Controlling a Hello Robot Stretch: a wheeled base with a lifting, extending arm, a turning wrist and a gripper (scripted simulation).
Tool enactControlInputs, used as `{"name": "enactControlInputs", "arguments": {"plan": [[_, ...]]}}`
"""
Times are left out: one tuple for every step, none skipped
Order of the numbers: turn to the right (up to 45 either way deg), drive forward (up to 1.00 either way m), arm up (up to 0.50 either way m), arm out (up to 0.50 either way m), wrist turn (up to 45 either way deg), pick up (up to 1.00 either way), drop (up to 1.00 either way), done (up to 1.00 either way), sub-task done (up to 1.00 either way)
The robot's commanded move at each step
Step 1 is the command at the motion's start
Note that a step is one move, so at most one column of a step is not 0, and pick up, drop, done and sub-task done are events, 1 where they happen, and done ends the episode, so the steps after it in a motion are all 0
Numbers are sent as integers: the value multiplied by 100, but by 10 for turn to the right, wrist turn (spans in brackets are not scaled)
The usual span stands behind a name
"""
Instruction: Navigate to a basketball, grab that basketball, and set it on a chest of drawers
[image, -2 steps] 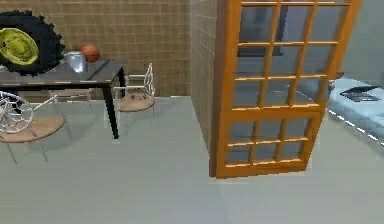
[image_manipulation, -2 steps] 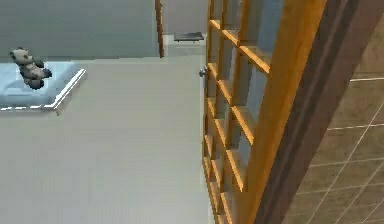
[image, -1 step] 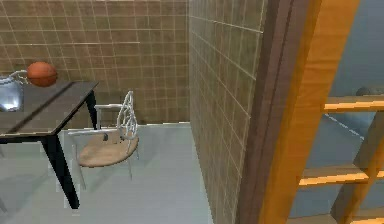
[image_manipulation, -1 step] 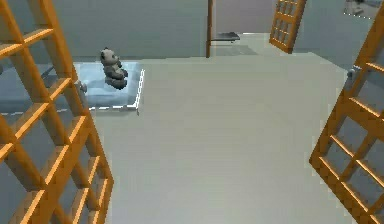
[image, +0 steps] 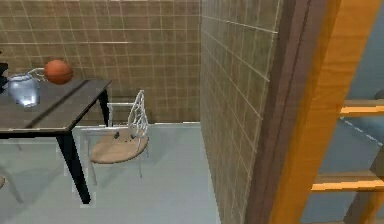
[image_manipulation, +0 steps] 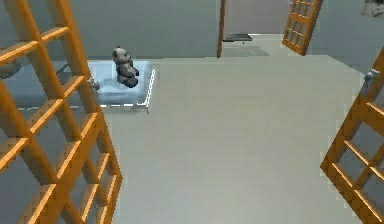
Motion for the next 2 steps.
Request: {"name": "enactControlInputs", "arguments": {"plan": [[0, 100, 0, 0, 0, 0, 0, 0, 0], [-60, 0, 0, 0, 0, 0, 0, 0, 0]]}}
